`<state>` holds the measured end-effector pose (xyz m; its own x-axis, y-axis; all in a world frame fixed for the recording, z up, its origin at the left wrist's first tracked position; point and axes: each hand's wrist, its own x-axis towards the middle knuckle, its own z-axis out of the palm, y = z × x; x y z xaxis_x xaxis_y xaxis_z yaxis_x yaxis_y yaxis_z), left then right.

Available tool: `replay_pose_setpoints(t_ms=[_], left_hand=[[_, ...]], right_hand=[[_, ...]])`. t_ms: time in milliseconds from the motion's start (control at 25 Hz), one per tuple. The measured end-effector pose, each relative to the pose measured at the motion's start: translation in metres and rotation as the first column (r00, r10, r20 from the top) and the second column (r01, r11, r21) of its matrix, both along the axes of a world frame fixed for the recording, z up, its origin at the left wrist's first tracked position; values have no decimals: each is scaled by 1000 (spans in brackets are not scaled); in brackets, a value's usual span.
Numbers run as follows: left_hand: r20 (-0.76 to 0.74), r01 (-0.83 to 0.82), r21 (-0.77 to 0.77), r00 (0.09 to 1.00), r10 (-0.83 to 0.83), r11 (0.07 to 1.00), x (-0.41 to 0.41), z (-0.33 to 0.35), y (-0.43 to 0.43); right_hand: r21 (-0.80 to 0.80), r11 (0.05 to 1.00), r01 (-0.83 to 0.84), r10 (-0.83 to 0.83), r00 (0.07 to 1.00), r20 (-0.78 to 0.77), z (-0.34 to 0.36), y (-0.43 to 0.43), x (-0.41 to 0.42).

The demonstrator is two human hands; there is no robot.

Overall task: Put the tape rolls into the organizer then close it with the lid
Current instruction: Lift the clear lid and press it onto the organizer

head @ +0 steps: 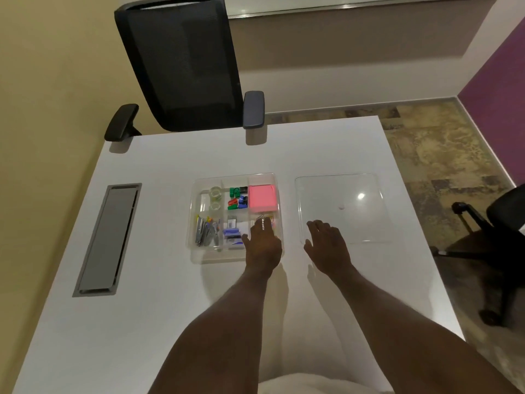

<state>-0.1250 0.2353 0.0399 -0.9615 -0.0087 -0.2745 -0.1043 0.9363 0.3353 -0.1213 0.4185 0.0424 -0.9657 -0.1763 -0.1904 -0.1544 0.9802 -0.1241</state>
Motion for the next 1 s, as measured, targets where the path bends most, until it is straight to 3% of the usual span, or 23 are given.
replay_pose_setpoints(t_ms=[320,600,1000], left_hand=[[-23,40,50,999,-39,998,-44,-11,81],[68,58,48,996,-61,997,-88,-33,111],[269,-246,66,938,221,967,-126,-53,124]], right_hand=[[30,997,76,-76,997,-9,-16,99,-44],[22,973,228,-229,973,33,-42,166,-95],[-47,822,568,-556,817,154,-65,197,-129]])
